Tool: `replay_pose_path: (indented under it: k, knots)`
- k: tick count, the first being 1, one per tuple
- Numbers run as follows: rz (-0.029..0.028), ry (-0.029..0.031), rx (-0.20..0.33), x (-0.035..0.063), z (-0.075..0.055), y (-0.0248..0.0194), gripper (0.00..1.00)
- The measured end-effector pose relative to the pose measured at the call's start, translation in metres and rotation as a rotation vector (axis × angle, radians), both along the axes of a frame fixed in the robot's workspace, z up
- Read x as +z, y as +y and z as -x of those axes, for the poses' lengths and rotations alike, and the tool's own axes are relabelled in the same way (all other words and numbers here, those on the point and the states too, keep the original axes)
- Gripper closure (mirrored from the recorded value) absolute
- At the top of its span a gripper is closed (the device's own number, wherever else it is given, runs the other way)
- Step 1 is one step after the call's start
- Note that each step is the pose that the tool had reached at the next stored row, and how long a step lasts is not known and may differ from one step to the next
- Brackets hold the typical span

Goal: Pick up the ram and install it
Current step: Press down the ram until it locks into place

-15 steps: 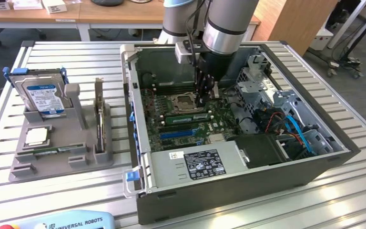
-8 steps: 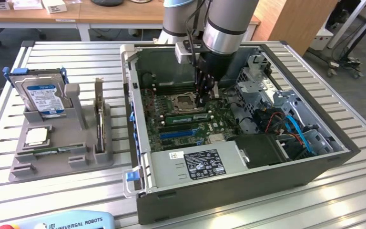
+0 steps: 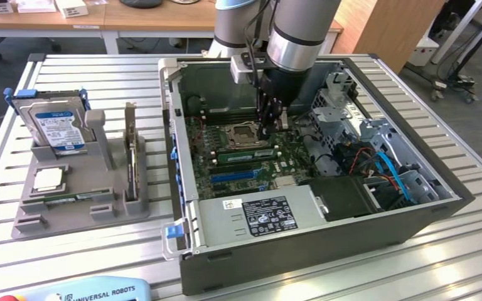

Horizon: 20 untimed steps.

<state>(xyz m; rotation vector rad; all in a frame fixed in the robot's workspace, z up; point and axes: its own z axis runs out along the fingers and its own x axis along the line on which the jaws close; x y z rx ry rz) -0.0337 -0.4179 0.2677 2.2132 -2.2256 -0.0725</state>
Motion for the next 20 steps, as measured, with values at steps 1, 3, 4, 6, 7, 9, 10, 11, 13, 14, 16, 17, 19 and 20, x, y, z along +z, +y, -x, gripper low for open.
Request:
replay_pose_path:
  k: [1,3,4,6,7,9,10,11,13,14,16,17,19,20]
  knots:
    - [0.0001,0.0000,0.000,0.0000,0.000,0.0000,0.90]
    - [0.0000,0.0000,0.000,0.0000,0.000,0.0000,0.90]
    - [0.0000,0.0000,0.000,0.0000,0.000,0.0000,0.90]
    - [0.0001,0.0001,0.000,0.0000,-0.001,0.0000,0.90]
    - [0.0001,0.0001,0.000,0.0001,-0.002,-0.0001,0.90]
    - [0.0001,0.0000,0.000,0.0000,-0.005,0.0000,0.90]
    - [0.0001,0.0001,0.000,0.0001,-0.007,0.0000,0.90]
    - [0.0001,0.0001,0.000,0.0000,-0.010,0.0000,0.90]
    - [0.0000,0.0000,0.000,0.0000,-0.015,0.0000,0.90]
    - [0.0000,0.0000,0.000,0.0000,-0.017,0.0000,0.90]
    - [0.0001,0.0001,0.000,0.0000,-0.023,0.0000,0.90]
    - [0.0001,0.0001,0.000,0.0000,-0.025,0.0000,0.90]
    - [0.0000,0.0000,0.000,0.0000,-0.029,0.0000,0.90]
    - [0.0000,0.0001,0.000,0.0000,-0.031,0.0000,0.90]
